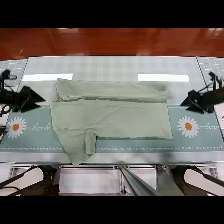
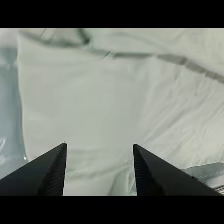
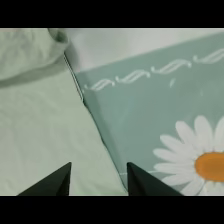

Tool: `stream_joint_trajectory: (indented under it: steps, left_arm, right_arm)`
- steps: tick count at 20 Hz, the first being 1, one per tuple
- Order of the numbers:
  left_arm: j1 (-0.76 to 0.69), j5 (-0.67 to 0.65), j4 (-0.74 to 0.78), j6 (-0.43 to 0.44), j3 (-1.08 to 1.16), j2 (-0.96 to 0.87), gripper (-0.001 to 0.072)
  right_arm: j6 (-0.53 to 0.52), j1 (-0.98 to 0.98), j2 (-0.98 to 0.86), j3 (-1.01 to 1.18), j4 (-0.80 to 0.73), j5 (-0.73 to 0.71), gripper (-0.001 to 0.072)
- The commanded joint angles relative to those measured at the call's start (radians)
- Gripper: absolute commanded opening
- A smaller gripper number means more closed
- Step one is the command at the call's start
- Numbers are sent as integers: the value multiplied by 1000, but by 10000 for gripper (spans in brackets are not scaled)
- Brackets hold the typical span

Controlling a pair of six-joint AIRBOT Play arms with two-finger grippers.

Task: Fold the shirts.

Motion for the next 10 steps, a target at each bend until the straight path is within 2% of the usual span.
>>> stream_joint_trajectory:
  steps: [1, 3, 6, 10]
  left_arm:
    - [114, 80, -101, 53, -349, 190, 506]
    - [161, 85, -83, 52, -472, 217, 506]
    - [227, 91, -51, 56, -547, 216, 506]
    - [175, 118, -39, 56, -561, 213, 506]
  right_arm:
    - [-115, -79, 245, -376, 159, -158, 406]
    - [-175, -97, 338, -470, 241, -142, 406]
    - [-190, -95, 417, -499, 271, -114, 406]
    - [-213, -95, 422, -499, 331, -113, 406]
